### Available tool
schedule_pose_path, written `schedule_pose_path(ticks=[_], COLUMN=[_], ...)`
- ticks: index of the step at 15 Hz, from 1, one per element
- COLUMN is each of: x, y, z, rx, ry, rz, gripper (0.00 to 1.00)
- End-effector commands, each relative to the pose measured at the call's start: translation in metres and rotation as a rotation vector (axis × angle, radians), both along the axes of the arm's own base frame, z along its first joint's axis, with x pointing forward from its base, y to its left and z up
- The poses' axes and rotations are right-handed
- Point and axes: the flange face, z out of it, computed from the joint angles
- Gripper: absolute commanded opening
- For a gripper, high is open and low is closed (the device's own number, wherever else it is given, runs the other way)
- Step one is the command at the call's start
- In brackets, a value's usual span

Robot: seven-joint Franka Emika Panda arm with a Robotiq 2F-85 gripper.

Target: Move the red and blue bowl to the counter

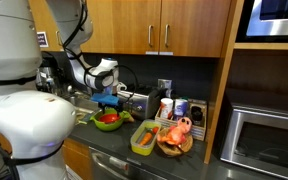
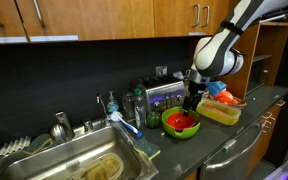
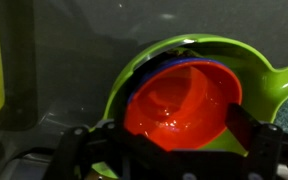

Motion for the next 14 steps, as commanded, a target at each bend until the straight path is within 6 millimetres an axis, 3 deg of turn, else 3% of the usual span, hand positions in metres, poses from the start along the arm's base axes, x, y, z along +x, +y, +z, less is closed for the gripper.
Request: schedule_pose_path(ticks=[1,14], x=[0.011,0.027], y=[-0.003,-0.009], z=[0.01,0.016], rx=[0.02,0.145], ry=[-0.037,-0.021], rz=[0.006,-0.014], gripper=[1.0,1.0])
